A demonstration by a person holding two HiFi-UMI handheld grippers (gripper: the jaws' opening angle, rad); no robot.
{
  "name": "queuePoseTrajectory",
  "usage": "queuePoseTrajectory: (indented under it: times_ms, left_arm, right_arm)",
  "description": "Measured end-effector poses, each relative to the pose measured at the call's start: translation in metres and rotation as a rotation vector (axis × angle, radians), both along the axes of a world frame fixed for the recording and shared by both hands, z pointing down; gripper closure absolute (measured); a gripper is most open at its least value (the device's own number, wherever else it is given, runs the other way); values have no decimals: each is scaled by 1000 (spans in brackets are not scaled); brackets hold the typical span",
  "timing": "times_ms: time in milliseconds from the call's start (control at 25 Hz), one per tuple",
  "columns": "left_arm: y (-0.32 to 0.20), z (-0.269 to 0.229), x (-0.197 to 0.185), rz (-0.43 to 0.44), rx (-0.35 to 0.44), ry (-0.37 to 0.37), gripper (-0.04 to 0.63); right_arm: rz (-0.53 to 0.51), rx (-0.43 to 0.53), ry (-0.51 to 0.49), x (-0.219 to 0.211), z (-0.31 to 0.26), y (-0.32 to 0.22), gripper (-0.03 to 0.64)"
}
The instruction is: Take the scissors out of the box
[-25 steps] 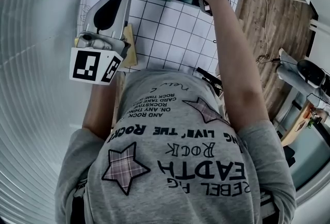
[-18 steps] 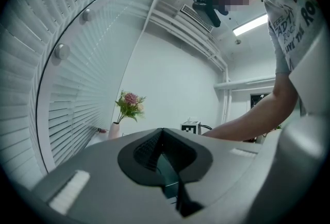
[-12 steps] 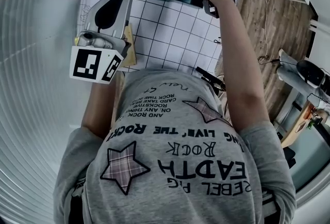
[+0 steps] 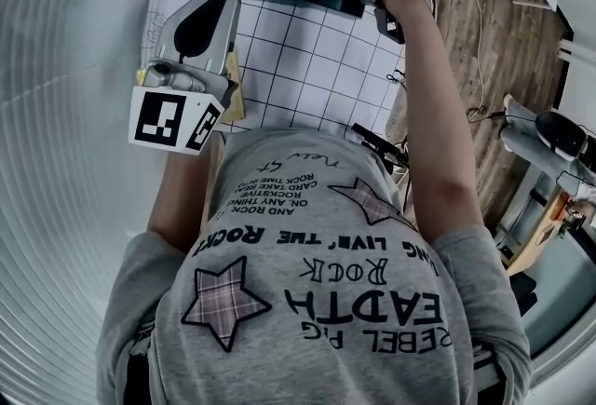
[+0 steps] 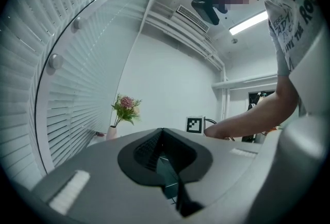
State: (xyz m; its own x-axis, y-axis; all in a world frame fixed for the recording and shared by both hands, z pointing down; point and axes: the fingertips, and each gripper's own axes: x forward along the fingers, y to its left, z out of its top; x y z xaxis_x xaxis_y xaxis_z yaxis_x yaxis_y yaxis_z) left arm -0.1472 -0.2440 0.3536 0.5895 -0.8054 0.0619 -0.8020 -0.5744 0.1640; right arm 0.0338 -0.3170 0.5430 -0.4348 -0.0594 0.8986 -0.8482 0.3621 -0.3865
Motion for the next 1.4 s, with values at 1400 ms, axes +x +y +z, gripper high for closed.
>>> queuePoseTrajectory:
  times_ms: [1400]
  left_arm:
    - [54,-67,12,-67,127,-73,594]
  right_arm:
    - [-1,791,-662,-6,-236,63,526]
